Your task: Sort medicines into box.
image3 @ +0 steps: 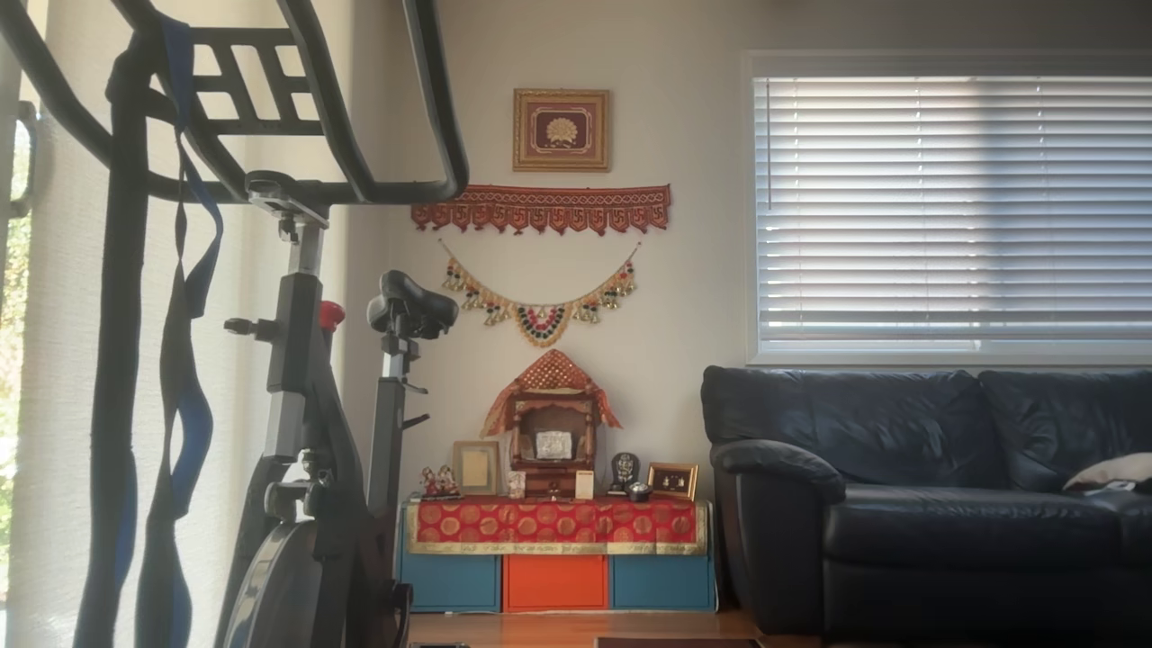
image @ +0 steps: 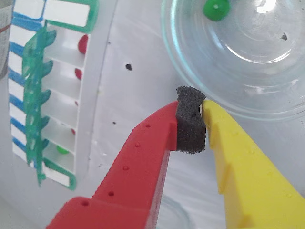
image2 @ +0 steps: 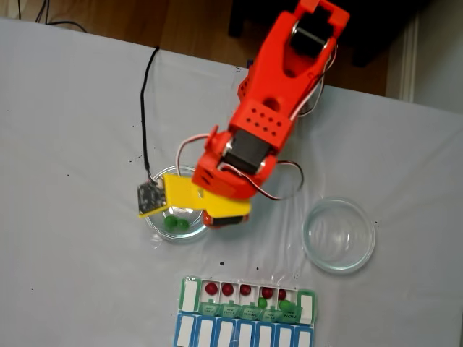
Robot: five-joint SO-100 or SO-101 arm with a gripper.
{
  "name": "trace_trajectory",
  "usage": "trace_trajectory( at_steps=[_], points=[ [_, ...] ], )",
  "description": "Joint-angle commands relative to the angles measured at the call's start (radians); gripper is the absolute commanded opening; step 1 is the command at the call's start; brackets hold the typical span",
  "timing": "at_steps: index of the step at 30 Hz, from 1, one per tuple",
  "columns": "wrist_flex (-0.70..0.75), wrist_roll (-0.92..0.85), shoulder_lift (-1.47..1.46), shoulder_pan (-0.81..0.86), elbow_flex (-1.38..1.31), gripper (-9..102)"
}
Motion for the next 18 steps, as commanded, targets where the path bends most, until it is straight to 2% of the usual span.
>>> trace_trajectory(
  at_steps=[1,18],
  points=[
    [-0.032,-0.066,0.02,0.031,0.0,1],
    [-0.262,-0.072,-0.284,0.087,-0.026,1]
  ],
)
